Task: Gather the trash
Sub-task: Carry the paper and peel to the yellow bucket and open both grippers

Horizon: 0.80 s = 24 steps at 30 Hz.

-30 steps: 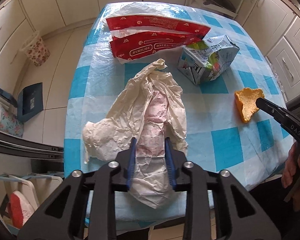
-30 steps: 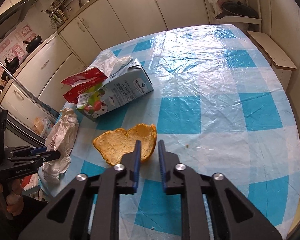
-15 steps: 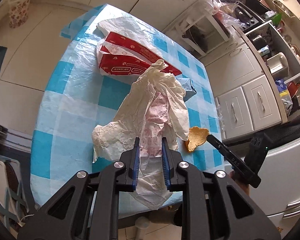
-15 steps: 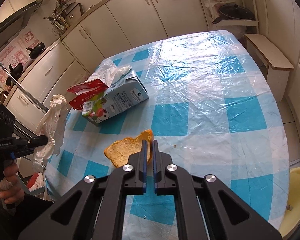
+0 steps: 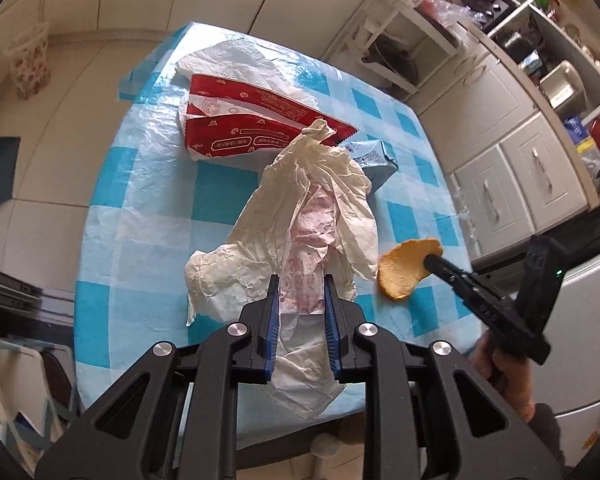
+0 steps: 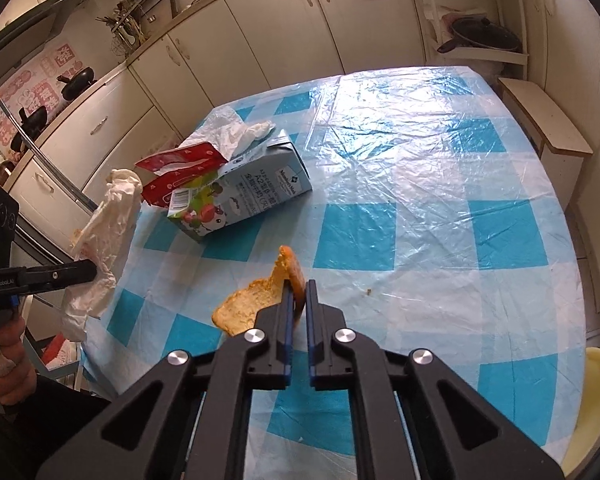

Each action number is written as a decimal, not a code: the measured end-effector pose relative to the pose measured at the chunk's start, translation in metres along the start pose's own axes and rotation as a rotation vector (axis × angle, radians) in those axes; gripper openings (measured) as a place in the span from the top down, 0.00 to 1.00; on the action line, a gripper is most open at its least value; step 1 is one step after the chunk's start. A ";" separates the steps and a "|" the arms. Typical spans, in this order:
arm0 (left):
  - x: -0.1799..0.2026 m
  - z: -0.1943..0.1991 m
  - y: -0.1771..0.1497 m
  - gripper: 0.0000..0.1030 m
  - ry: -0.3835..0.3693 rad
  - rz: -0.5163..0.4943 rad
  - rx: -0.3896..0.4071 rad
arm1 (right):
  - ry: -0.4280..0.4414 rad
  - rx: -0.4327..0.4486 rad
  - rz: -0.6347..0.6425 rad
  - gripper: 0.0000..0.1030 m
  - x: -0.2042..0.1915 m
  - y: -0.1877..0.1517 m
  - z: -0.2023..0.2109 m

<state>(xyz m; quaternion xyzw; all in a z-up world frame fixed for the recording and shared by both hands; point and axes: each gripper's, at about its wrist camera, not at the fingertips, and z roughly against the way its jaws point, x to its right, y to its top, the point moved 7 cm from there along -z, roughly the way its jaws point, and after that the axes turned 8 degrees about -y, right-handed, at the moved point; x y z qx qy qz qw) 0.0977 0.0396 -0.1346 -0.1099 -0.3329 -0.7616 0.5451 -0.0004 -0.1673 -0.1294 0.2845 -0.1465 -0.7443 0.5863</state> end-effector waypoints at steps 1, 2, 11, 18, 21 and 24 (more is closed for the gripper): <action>0.005 -0.002 0.000 0.82 0.025 -0.026 -0.004 | -0.002 0.006 -0.001 0.94 0.002 0.000 0.003; 0.008 -0.004 -0.001 0.82 0.033 -0.041 -0.010 | -0.005 0.012 -0.004 0.94 0.005 0.000 0.007; 0.059 -0.008 -0.003 0.82 -0.073 -0.149 -0.002 | -0.050 0.068 -0.017 0.94 0.037 -0.002 0.043; 0.112 -0.038 -0.016 0.82 -0.122 -0.257 -0.066 | -0.100 0.102 -0.077 0.94 0.079 -0.007 0.069; 0.142 -0.052 -0.023 0.82 -0.153 -0.306 -0.090 | -0.125 0.116 -0.108 0.94 0.100 -0.010 0.082; 0.169 -0.067 -0.030 0.82 -0.188 -0.341 -0.112 | -0.156 0.129 -0.144 0.94 0.125 -0.017 0.095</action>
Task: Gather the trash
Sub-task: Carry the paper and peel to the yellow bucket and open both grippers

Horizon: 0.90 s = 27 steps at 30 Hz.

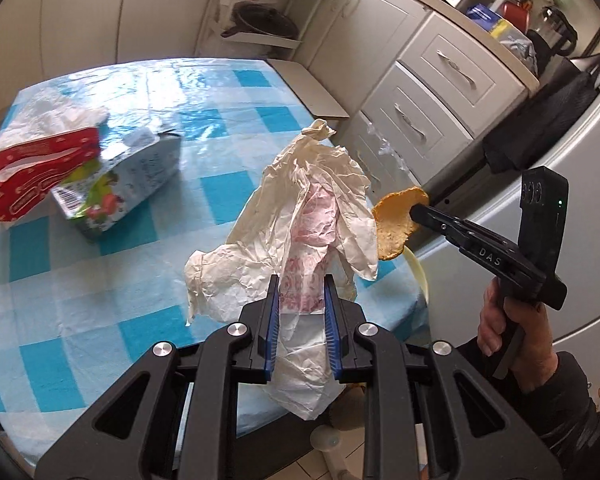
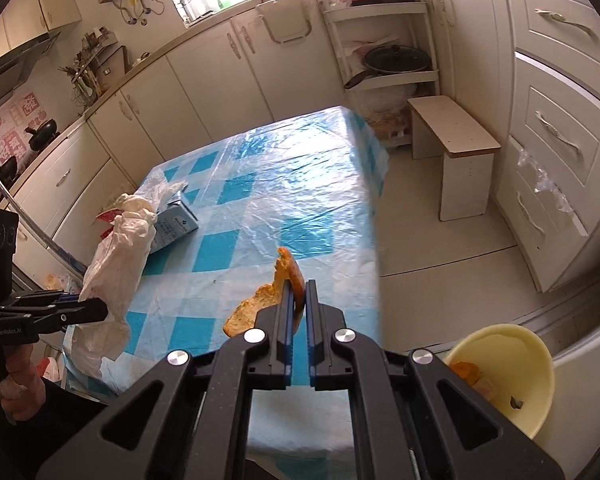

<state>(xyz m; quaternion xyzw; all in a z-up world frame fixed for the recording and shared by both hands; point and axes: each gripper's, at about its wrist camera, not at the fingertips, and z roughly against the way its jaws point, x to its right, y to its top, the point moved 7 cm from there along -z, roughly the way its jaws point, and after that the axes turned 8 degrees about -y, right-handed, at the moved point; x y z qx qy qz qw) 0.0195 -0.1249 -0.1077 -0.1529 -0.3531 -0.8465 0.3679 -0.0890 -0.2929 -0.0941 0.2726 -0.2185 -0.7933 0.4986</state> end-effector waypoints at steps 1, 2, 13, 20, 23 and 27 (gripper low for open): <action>0.011 -0.008 0.002 0.82 -0.016 -0.014 -0.007 | -0.013 0.004 -0.013 0.94 0.010 -0.001 0.004; 0.019 -0.015 0.004 0.82 -0.032 -0.025 -0.012 | -0.026 0.008 -0.026 0.94 0.020 -0.002 0.007; 0.129 -0.114 0.005 0.82 -0.080 -0.150 -0.083 | -0.236 -0.012 -0.166 0.94 0.143 -0.038 0.039; 0.176 -0.193 -0.007 0.82 -0.099 -0.124 -0.153 | -0.332 -0.076 -0.245 0.94 0.189 -0.056 0.040; 0.188 -0.219 -0.016 0.82 -0.084 -0.121 -0.181 | -0.367 -0.104 -0.243 0.94 0.195 -0.060 0.036; 0.192 -0.251 -0.026 0.75 -0.051 -0.107 -0.222 | -0.402 -0.122 -0.260 0.69 0.208 -0.065 0.037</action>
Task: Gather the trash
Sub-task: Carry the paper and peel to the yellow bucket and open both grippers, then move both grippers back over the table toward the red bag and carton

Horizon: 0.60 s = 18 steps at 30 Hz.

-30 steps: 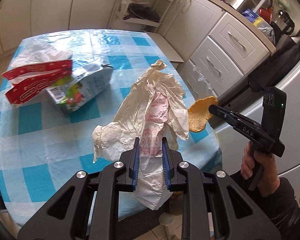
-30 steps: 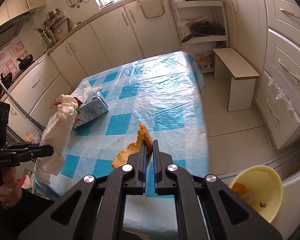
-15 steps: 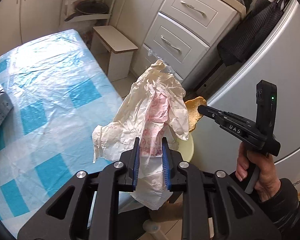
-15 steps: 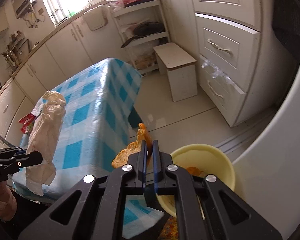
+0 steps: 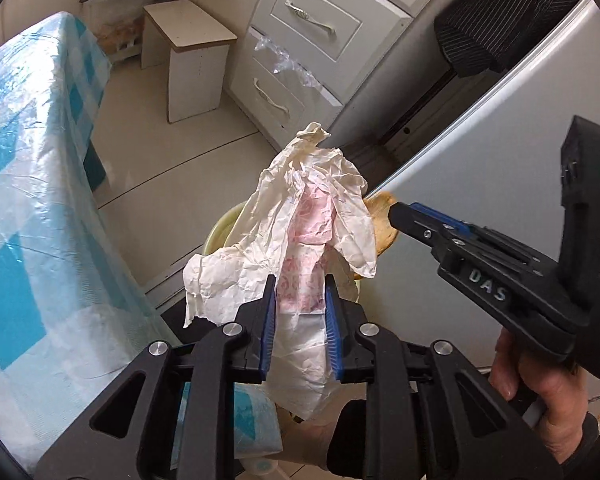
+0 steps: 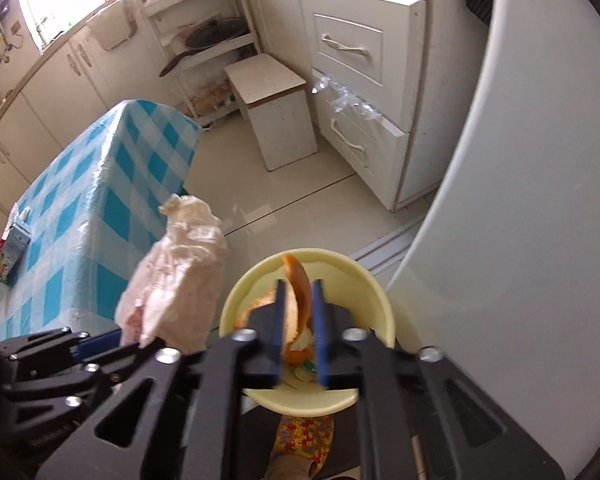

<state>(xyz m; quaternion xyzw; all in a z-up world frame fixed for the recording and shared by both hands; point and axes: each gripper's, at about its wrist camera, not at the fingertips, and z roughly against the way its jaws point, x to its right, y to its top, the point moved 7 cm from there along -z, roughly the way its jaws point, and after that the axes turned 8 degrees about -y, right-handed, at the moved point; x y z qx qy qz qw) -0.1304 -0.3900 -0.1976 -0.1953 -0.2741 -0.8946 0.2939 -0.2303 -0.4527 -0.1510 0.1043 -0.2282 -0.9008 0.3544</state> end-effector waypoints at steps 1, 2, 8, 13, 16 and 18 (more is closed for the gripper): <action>0.000 -0.005 -0.001 0.67 0.006 0.006 -0.008 | -0.007 0.009 -0.011 0.63 0.004 0.001 0.001; 0.000 -0.011 -0.001 0.63 0.014 0.010 -0.013 | -0.008 0.020 -0.023 0.63 0.007 0.003 0.003; 0.008 -0.010 -0.008 0.43 0.057 -0.028 -0.009 | 0.035 0.076 -0.070 0.56 0.013 0.010 0.010; 0.017 0.008 -0.003 0.36 0.130 -0.090 0.031 | 0.070 0.117 -0.089 0.50 0.008 0.019 0.018; 0.021 0.020 -0.004 0.34 0.181 -0.129 0.059 | 0.083 0.128 -0.093 0.49 0.005 0.021 0.022; 0.023 0.027 -0.007 0.34 0.217 -0.158 0.071 | 0.089 0.128 -0.100 0.49 0.005 0.022 0.023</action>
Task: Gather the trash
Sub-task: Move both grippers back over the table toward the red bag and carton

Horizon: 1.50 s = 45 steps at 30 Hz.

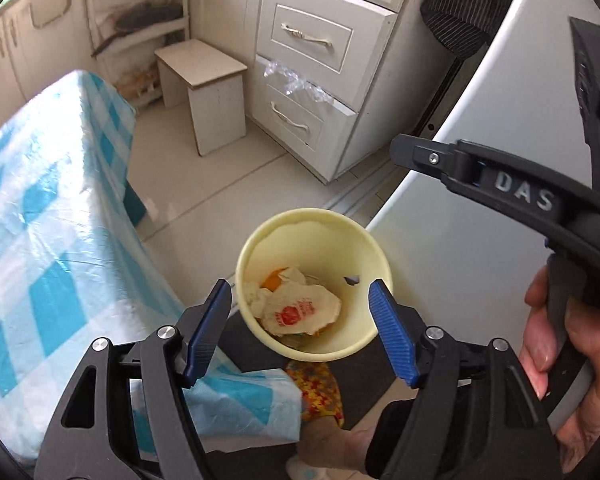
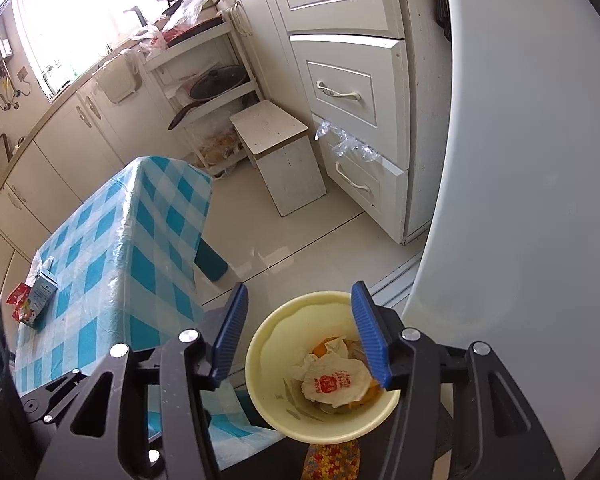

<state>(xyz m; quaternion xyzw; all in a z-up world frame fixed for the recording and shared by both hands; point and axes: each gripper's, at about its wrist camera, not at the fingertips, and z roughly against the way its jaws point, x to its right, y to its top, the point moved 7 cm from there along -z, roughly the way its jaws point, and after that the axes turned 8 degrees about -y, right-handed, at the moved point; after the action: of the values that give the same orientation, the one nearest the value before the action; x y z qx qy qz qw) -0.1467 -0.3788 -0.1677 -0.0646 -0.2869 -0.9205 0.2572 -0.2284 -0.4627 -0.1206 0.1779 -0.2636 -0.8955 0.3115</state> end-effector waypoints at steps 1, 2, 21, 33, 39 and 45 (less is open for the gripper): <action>0.001 0.004 -0.001 0.34 0.015 -0.012 0.003 | 0.005 -0.002 -0.006 0.49 -0.001 0.000 0.000; 0.001 0.007 -0.002 0.34 0.031 -0.024 0.006 | 0.010 -0.004 -0.012 0.49 -0.001 0.001 -0.001; -0.065 0.094 -0.023 0.31 0.225 -0.069 0.068 | 0.096 -0.011 0.052 0.48 -0.064 0.004 -0.002; -0.302 0.247 -0.052 0.26 0.580 0.265 0.213 | 0.198 -0.021 0.180 0.48 -0.160 -0.009 0.003; -0.377 0.269 -0.043 0.26 0.600 0.269 0.229 | 0.245 -0.047 0.245 0.48 -0.211 -0.024 0.002; -0.404 0.246 -0.034 0.26 0.628 0.076 0.138 | 0.277 -0.076 0.330 0.48 -0.254 -0.041 -0.005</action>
<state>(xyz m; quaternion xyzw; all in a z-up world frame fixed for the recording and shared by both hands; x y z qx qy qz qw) 0.1761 -0.0402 -0.0884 0.2295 -0.2527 -0.8635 0.3713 -0.0563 -0.2711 -0.1095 0.2420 -0.2100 -0.8085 0.4936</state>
